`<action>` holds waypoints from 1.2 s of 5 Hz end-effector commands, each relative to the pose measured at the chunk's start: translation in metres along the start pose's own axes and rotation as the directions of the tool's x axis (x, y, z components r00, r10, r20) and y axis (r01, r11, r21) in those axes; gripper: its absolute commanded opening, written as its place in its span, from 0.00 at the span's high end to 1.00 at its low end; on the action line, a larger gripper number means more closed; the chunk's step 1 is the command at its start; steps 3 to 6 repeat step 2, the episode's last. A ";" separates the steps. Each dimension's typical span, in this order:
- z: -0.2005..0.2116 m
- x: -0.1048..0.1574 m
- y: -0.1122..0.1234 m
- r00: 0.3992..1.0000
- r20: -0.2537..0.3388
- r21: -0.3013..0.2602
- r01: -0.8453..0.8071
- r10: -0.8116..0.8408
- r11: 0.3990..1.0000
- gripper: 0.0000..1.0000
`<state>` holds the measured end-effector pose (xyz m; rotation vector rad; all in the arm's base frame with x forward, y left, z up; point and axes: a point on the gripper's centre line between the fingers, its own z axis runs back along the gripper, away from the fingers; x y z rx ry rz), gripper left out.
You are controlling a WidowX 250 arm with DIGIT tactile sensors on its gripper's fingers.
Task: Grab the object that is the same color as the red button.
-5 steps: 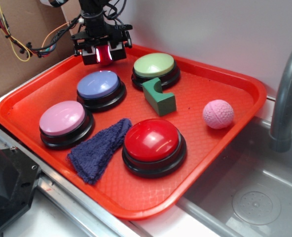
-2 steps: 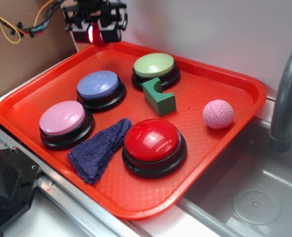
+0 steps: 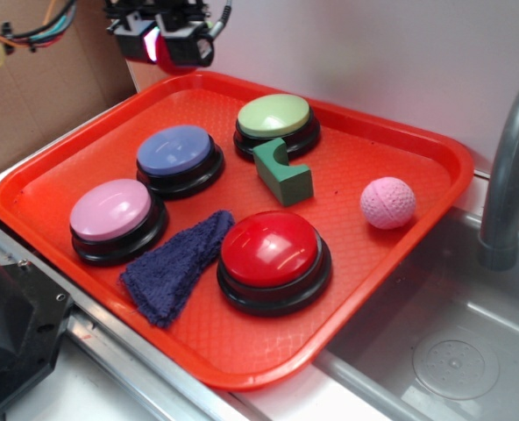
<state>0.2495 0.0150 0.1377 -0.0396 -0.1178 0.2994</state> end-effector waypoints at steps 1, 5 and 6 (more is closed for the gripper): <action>0.021 -0.047 0.006 0.994 -0.006 -0.055 0.106 -0.106 0.993 1.00; 0.027 -0.040 0.020 0.998 0.001 -0.041 0.066 -0.066 0.997 1.00; 0.027 -0.040 0.020 0.998 0.001 -0.041 0.066 -0.066 0.997 1.00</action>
